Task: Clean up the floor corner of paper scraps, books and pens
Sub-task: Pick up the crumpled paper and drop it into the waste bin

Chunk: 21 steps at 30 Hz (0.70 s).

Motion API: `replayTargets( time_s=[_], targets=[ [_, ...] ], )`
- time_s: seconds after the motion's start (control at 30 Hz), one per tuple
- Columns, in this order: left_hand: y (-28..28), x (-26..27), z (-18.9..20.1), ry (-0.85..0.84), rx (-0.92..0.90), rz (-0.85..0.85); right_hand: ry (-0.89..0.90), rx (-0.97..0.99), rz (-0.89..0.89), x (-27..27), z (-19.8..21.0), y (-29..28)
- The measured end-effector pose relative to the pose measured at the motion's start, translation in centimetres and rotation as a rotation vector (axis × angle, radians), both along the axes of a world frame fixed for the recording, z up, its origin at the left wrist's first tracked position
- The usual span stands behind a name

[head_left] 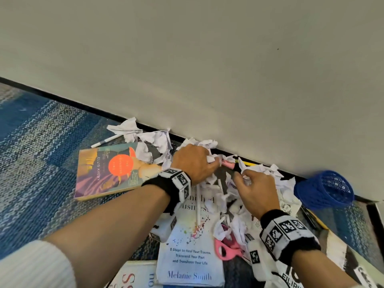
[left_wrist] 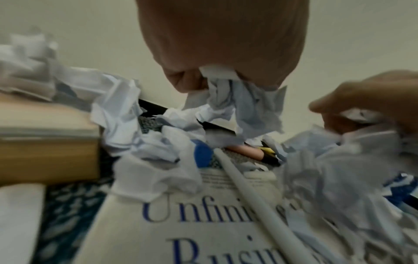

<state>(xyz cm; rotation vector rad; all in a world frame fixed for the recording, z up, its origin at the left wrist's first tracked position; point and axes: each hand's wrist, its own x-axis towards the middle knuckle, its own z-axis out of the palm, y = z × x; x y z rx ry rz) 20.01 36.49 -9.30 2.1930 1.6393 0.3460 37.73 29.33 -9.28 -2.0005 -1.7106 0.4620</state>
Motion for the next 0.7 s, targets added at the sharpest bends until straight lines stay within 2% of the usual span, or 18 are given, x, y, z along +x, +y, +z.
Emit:
replayTargets(
  time_s=[0.17, 0.27, 0.33, 0.43, 0.53, 0.6, 0.7],
  targets=[
    [0.3, -3.2, 0.1, 0.084, 0.043, 0.133, 0.035, 0.0, 0.055, -3.0, -0.3, 0.7],
    [0.3, -5.1, -0.7, 0.204, 0.047, 0.145, -0.111, -0.116, 0.136, -5.5, -0.9, 0.5],
    [0.1, -5.9, -1.6, 0.276, 0.02, 0.088, -0.328, -0.18, 0.207, -6.8, -1.9, -0.3],
    [-0.5, -6.4, -2.6, 0.264, -0.127, -0.11, -0.612, -0.251, 0.218, -7.8, -2.9, -1.9],
    [-1.3, -6.6, -3.3, 0.356, -0.11, -0.271, -0.693, -0.238, 0.222, -7.8, -3.8, -2.7],
    [-2.1, -6.6, -3.4, 0.399, -0.045, -0.305, -0.696, -0.193, 0.263, -7.9, -4.2, -3.0],
    [-3.6, -6.0, -3.6, 0.566, 0.057, -0.334, -0.66, -0.196, 0.311, -7.9, -3.9, -3.5]
  ],
)
